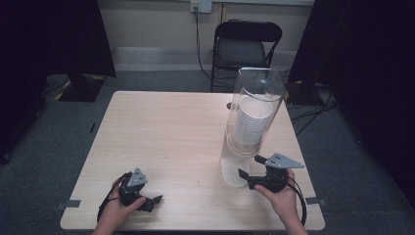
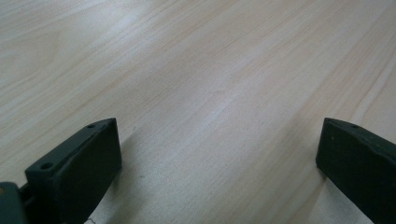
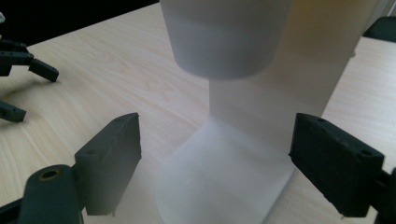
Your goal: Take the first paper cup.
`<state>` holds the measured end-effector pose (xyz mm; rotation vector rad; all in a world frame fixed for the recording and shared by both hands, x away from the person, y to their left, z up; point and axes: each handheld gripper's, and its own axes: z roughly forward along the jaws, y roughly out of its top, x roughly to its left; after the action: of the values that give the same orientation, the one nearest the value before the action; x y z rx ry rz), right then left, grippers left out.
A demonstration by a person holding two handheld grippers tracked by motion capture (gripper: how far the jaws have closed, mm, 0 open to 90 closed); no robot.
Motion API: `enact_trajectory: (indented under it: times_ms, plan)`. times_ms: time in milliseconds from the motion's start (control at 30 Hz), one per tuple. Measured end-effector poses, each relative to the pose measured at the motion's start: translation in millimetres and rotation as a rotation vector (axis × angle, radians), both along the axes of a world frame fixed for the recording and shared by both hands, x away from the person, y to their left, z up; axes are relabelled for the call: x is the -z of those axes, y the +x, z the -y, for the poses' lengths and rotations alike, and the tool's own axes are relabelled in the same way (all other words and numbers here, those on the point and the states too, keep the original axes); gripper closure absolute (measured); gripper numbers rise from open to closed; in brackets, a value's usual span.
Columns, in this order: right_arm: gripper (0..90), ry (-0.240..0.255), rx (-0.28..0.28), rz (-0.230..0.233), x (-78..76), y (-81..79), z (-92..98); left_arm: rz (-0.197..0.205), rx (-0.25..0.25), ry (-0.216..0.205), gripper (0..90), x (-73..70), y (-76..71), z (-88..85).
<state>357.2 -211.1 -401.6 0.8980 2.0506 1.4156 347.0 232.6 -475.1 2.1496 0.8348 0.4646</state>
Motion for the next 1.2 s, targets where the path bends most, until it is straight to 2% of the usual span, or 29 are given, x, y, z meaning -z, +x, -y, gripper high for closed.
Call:
enact_trajectory:
  times_ms: [67, 433, 533, 600, 667, 967, 1200]
  plan:
    - [15.8, 0.005, 0.002, 0.015, -5.7, 1.8, -3.6, 0.000, 0.000, 0.000, 0.0, 0.0, 0.0, 0.0]
    - [16.3, 0.056, 0.002, 0.051, -14.6, 8.3, -9.1, 0.000, 0.000, 0.000, 0.0, 0.0, 0.0, 0.0]
    - [16.3, 0.051, 0.001, 0.054, -17.1, 9.7, -12.3, 0.000, 0.000, 0.000, 0.0, -0.1, 0.0, 0.0]
    - [16.4, 0.043, 0.005, 0.058, -17.7, 10.2, -14.5, 0.000, 0.000, 0.000, 0.0, 0.0, 0.0, 0.0]
    - [17.5, 0.049, 0.012, 0.082, -17.6, 11.4, -17.0, 0.000, 0.000, 0.000, 0.0, 0.0, 0.0, 0.0]
    - [20.1, 0.105, 0.014, 0.127, -13.1, 19.9, -24.4, 0.000, 0.000, 0.000, 0.0, 0.0, 0.0, 0.0]
    - [24.4, 0.144, 0.012, 0.141, -13.3, 24.8, -24.0, 0.000, 0.000, 0.000, 0.0, -0.1, 0.0, 0.0]
